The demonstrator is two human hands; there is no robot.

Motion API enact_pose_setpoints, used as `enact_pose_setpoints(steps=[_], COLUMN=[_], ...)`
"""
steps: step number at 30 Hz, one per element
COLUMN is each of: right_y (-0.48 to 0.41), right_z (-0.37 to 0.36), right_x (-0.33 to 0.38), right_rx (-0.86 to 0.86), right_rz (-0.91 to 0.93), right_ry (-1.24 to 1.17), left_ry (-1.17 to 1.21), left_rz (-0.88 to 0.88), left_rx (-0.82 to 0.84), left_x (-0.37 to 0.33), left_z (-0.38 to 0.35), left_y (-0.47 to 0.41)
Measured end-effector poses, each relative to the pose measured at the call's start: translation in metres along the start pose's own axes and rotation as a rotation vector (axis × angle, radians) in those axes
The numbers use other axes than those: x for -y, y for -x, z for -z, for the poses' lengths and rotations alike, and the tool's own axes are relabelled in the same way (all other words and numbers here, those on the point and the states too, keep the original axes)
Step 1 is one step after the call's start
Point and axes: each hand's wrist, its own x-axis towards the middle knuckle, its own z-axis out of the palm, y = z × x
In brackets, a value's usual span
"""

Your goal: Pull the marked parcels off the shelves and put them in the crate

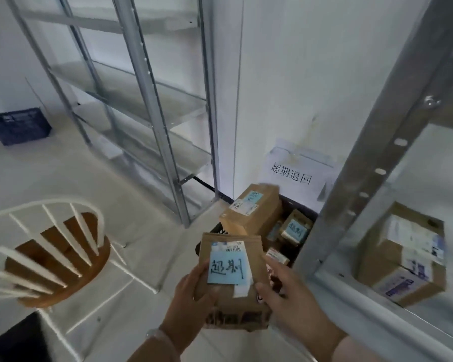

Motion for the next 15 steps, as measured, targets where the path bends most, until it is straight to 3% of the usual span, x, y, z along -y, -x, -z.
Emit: enact_pose_setpoints(steps=[11, 15], right_y=[-0.107, -0.126], right_z=[-0.016, -0.021], right_x=[0.012, -0.003], right_rx=[-0.035, -0.114], right_rz=[-0.146, -0.263], right_ry=[0.065, 0.047], left_ry=[-0.011, -0.03], left_rz=[0.056, 0.076], left_rx=[0.165, 0.307], left_x=[0.005, 0.024], left_z=[0.028, 0.021], left_y=[-0.141, -0.19])
